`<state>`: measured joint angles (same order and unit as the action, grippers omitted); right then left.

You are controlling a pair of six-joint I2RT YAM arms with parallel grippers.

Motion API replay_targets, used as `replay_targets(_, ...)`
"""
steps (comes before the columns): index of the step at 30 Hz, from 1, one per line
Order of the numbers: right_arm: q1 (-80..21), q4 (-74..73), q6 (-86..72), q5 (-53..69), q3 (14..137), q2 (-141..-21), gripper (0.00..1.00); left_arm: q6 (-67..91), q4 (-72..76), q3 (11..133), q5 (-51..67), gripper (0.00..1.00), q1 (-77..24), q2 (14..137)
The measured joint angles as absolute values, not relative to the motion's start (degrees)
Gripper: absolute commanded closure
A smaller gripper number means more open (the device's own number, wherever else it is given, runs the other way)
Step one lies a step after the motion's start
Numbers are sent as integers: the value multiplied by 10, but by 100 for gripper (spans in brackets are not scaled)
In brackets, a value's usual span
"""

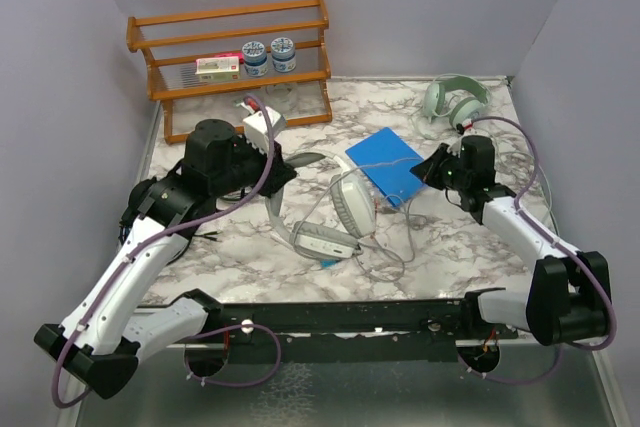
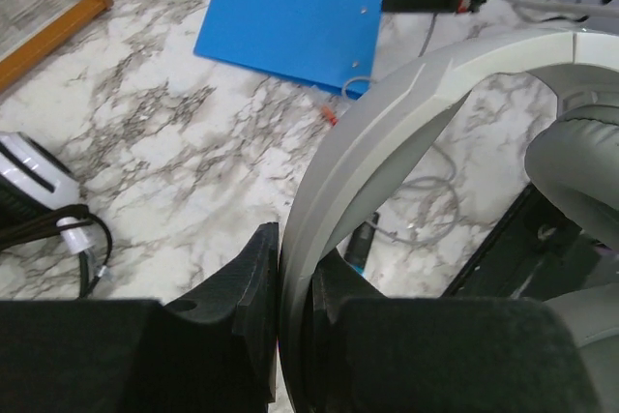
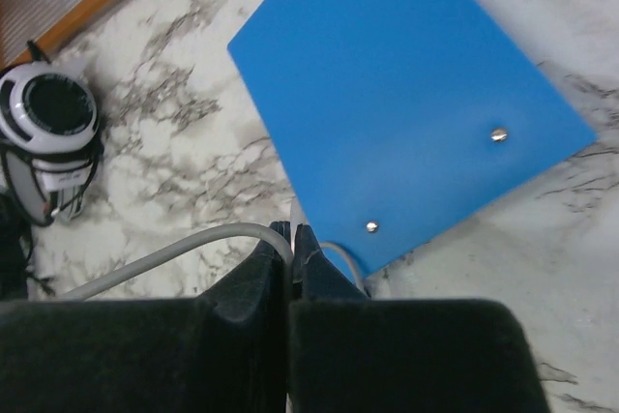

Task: Wrap the headphones
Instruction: Wrap the headphones cable around the headphones.

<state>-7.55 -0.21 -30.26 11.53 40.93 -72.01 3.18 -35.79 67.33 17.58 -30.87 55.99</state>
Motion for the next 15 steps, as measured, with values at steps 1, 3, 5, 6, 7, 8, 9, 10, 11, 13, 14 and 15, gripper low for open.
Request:
replay_targets(1, -75, 7, -303, 137, 400, -720, 99, 49, -356, 682, 183, 100, -309, 563)
replay_targets(3, -76, 26, -302, 178, 386, -720, 99, 95, -348, 703, 199, 100, -309, 578)
replay_targets(5, -81, 50, -302, 214, 371, -717, 99, 138, -337, 722, 213, 100, -309, 597)
replay_targets(6, -86, 61, -301, 228, 364, -713, 99, 162, -333, 731, 218, 100, -309, 607)
replay_targets(7, -92, 69, -300, 241, 357, -709, 99, 185, -330, 740, 222, 100, -309, 617)
replay_targets(8, -100, 78, -300, 252, 350, -704, 99, 219, -326, 752, 225, 100, -309, 632)
replay_targets(9, -108, 86, -298, 259, 345, -700, 99, 243, -321, 760, 225, 100, -309, 641)
replay_targets(10, -119, 91, -296, 265, 340, -695, 99, 267, -314, 766, 225, 100, -309, 649)
replay_targets(11, -135, 96, -294, 268, 337, -692, 99, 300, -305, 768, 222, 100, -309, 656)
replay_targets(13, -179, 106, -289, 274, 333, -686, 99, 350, -292, 768, 205, 100, -309, 662)
replay_targets(14, -205, 109, -288, 276, 332, -684, 99, 378, -288, 768, 189, 100, -308, 662)
replay_targets(15, -230, 111, -287, 278, 332, -681, 99, 394, -284, 768, 180, 100, -307, 662)
